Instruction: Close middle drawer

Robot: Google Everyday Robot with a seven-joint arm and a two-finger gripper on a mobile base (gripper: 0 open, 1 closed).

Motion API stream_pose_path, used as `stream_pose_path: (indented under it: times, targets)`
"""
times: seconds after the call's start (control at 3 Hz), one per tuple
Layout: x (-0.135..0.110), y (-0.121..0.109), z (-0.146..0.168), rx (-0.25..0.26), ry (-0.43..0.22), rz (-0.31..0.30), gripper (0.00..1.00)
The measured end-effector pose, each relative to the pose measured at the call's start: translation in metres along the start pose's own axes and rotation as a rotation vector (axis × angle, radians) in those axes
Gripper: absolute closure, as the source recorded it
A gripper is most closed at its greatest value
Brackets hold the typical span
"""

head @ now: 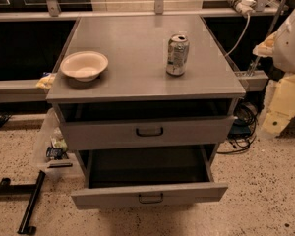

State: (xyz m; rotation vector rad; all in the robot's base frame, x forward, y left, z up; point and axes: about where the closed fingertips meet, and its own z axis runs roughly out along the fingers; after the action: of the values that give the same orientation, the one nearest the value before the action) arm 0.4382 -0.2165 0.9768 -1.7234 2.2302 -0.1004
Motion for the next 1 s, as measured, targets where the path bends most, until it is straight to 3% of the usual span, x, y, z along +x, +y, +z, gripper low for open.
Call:
stream_pose_path:
  times: [0.33,0.67,1.0]
  targets:
    - [0.0096,0.0133,0.0322,-0.032,-0.011,0.01,0.0]
    - [0.0106,0.0148,0.0345,-0.034,-0.008,0.011,0.0]
    - [0.0117,0.016,0.0363,-0.015,0.002,-0.005,0.19]
